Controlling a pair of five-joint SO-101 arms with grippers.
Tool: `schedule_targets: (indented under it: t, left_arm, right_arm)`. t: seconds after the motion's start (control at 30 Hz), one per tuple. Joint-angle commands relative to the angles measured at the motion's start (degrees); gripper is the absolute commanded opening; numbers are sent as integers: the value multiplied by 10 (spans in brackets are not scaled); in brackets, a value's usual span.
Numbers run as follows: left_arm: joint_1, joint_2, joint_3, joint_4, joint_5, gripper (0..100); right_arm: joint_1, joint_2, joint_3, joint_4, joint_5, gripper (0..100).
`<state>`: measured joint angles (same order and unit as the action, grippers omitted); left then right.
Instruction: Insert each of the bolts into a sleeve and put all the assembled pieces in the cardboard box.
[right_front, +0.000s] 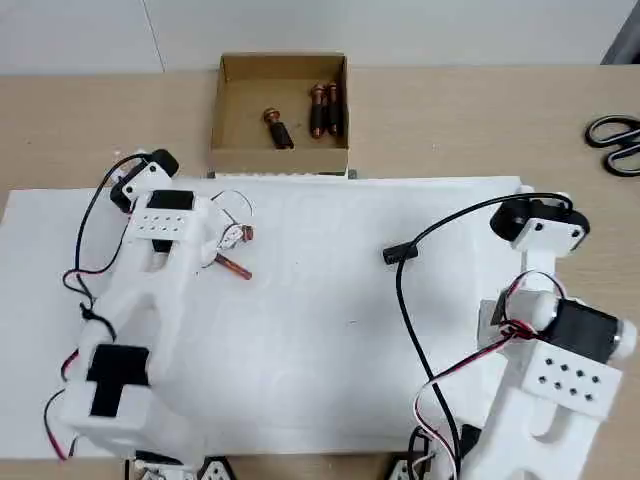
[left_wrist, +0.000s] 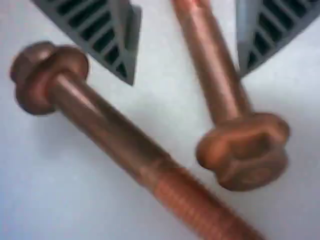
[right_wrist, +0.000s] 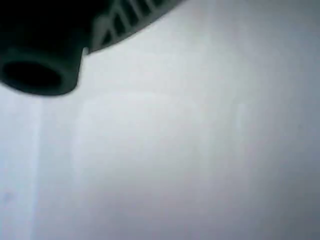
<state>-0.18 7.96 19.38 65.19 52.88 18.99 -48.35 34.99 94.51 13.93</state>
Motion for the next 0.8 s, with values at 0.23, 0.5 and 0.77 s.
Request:
schedule_targets:
  t: [0.23,0.5,0.77]
  left_arm:
    - [-36,40,-51,-13,-2,133]
    - [-79,84,-51,-18,-2,12]
    - [-62,87,-51,-20,-2,6]
  right_arm:
    - [5,-12,-10,-2,-4,3]
    - [2,-11,-8,-7,-5,3]
    - [2,-11,-8,-7,-5,3]
